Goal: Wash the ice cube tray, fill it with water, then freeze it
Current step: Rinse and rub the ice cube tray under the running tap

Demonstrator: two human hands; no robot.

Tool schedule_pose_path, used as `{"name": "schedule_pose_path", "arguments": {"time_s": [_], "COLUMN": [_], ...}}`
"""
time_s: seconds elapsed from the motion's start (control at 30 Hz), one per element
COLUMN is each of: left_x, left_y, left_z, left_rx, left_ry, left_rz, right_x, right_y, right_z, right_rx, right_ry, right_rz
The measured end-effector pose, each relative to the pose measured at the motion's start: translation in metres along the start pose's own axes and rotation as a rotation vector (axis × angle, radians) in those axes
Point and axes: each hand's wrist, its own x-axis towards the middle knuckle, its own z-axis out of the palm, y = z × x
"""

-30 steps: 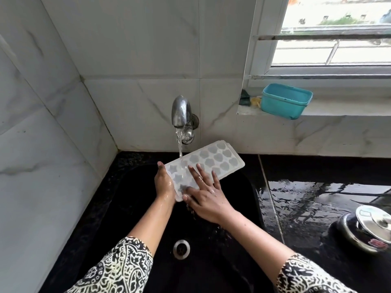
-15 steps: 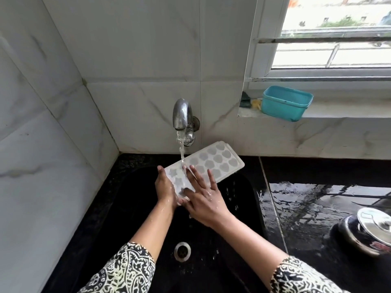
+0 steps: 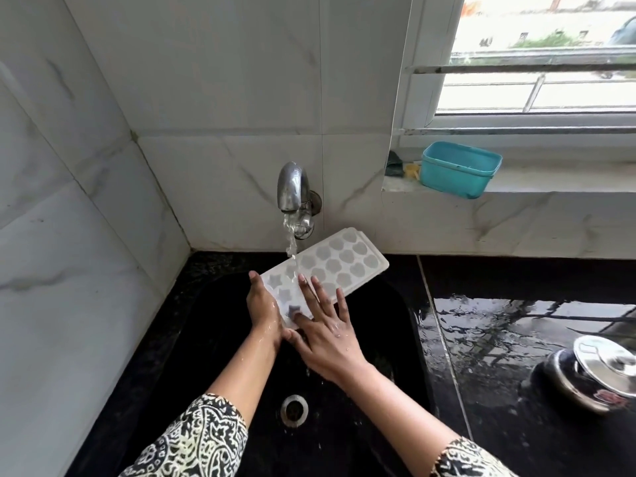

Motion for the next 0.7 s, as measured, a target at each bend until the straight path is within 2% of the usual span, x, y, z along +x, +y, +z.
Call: {"name": "schedule_pose_path", "arguments": {"time_s": [0.07,0.13,0.33,0.4,0.47,0.5,0.53,0.57,0.6,0.63,0.7], "left_x": [0.000,-0.002,-0.007,-0.007,-0.006,-0.008,-0.009,-0.011,-0.014,-0.017,-0.023], "left_y": [0.003,0.001,-0.007,-0.009,-0.014,-0.016,-0.017,-0.018,-0.019,-0.019,-0.019], "left_z": [-0.001,-0.003,-0.003,-0.007,-0.014,-0.017,-0.021,-0.023,-0.024,-0.024,-0.021], "left_rx": [-0.014,-0.002,-0.001,-0.001,0.020,0.047,0.071,0.095,0.114,0.131,0.126], "left_ry": [-0.004,0.001,-0.003,0.025,0.038,0.041,0.044,0.041,0.030,0.018,0.000], "left_rz": [0.011,-0.007,-0.048,-0.060,-0.048,-0.041,-0.039,-0.049,-0.065,-0.082,-0.098], "right_x": [0.000,0.004,0.001,-0.005,-0.008,-0.009,-0.008,-0.003,0.004,0.012,0.027], "right_y": [0.002,0.012,0.011,0.013,0.020,0.021,0.022,0.026,0.030,0.034,0.037], "right_z": [-0.003,-0.013,-0.011,-0.008,-0.013,-0.019,-0.024,-0.026,-0.026,-0.023,-0.007], "right_rx": [0.143,0.192,0.163,0.202,0.377,0.555,0.720,0.779,0.679,0.455,0.105], "right_ry": [-0.110,-0.191,-0.194,-0.250,-0.324,-0.314,-0.247,-0.139,-0.039,-0.003,-0.083], "right_rz": [0.071,0.066,0.058,0.016,0.020,0.083,0.184,0.289,0.358,0.374,0.376]}}
